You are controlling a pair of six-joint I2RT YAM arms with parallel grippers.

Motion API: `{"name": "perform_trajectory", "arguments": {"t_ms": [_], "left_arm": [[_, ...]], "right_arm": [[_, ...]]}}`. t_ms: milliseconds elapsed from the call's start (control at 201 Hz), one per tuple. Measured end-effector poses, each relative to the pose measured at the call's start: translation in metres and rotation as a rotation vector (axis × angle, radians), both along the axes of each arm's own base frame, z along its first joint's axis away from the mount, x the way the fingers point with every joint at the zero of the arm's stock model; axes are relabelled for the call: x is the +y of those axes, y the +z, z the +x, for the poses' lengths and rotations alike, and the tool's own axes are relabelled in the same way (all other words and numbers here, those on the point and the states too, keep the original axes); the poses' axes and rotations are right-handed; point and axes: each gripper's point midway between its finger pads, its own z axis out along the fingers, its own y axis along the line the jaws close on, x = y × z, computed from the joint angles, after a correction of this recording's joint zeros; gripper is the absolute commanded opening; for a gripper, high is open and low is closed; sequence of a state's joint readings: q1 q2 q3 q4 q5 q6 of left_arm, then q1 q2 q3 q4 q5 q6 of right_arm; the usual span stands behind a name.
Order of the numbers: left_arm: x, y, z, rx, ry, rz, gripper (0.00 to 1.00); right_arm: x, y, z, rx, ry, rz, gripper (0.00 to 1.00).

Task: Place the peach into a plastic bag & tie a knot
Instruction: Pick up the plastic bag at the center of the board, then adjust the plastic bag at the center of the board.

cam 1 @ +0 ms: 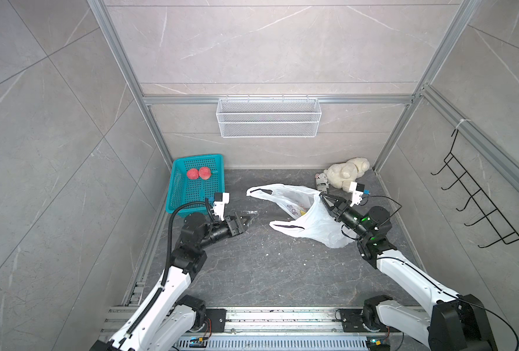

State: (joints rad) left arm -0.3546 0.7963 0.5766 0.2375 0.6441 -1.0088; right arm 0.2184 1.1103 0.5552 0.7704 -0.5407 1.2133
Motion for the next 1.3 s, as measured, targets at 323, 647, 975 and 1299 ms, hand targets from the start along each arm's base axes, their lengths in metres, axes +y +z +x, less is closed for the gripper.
{"name": "perform_trajectory", "arguments": {"t_ms": [323,647,975,1299], "left_arm": [[-0.007,-0.075,0.020,0.272,0.094,-0.057,0.99],[-0.052,-0.080,0.058,0.357,0.049,-0.110,1.00],[-0.144,-0.062,0.061,0.335,-0.159,-0.154,0.92],[-0.188,-0.077,0.077,0.390,-0.209,-0.195,0.08]], "right_arm": [[0.004,0.024,-0.008,-0.053,0.071,0.110,0.00],[0.008,0.032,-0.018,-0.080,0.130,0.145,0.00],[0.010,0.043,-0.029,-0.107,0.167,0.155,0.00],[0.006,0.046,-0.025,-0.119,0.191,0.229,0.00]]}}
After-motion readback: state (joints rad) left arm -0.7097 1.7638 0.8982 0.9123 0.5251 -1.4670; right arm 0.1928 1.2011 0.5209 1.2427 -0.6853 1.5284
